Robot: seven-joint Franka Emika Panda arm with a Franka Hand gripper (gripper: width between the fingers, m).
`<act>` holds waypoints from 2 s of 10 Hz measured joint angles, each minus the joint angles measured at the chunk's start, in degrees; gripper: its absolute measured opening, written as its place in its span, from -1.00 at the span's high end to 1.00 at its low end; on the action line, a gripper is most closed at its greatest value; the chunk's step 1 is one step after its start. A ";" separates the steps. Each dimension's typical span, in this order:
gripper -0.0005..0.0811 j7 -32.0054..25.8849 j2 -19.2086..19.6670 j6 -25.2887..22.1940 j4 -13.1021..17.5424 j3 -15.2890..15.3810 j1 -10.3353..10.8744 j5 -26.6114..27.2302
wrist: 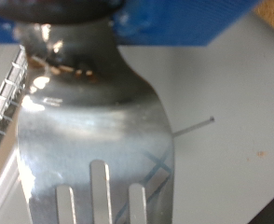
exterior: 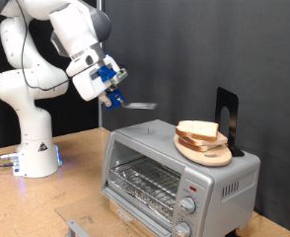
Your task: Make a piece of toast with the oven
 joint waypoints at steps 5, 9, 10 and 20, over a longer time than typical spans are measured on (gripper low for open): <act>0.05 1.09 4.36 -1.79 3.33 0.97 -1.65 -2.25; 0.05 1.53 13.99 5.69 6.91 3.19 -3.27 -2.53; 0.05 1.68 16.04 7.00 7.90 3.63 -3.49 -2.54; 0.05 2.55 28.05 13.45 16.04 5.32 -4.46 -3.51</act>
